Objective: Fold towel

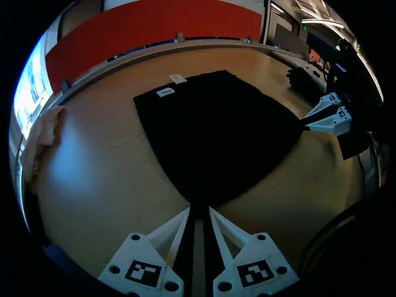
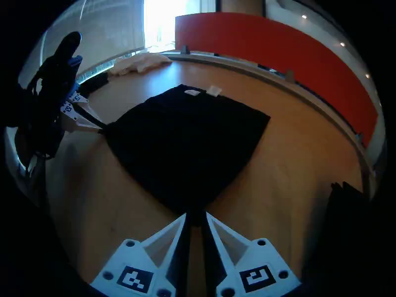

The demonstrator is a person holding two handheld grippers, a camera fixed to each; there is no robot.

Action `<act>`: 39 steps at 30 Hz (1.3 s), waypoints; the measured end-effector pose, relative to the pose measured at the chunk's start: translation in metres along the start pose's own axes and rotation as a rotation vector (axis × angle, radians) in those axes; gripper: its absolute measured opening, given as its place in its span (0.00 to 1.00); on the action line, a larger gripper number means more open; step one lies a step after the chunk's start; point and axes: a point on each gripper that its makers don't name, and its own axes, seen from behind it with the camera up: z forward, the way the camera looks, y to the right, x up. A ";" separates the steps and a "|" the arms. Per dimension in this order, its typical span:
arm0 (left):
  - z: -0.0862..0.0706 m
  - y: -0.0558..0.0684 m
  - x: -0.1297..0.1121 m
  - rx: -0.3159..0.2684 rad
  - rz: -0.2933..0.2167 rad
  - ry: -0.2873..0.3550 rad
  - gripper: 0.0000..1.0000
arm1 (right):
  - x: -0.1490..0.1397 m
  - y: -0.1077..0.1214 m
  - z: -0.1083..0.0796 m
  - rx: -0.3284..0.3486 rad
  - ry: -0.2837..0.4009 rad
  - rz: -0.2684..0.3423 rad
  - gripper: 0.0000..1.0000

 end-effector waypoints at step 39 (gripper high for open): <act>-0.096 0.014 0.047 0.004 -0.104 0.031 0.10 | 0.078 -0.011 -0.099 0.000 0.142 0.012 0.13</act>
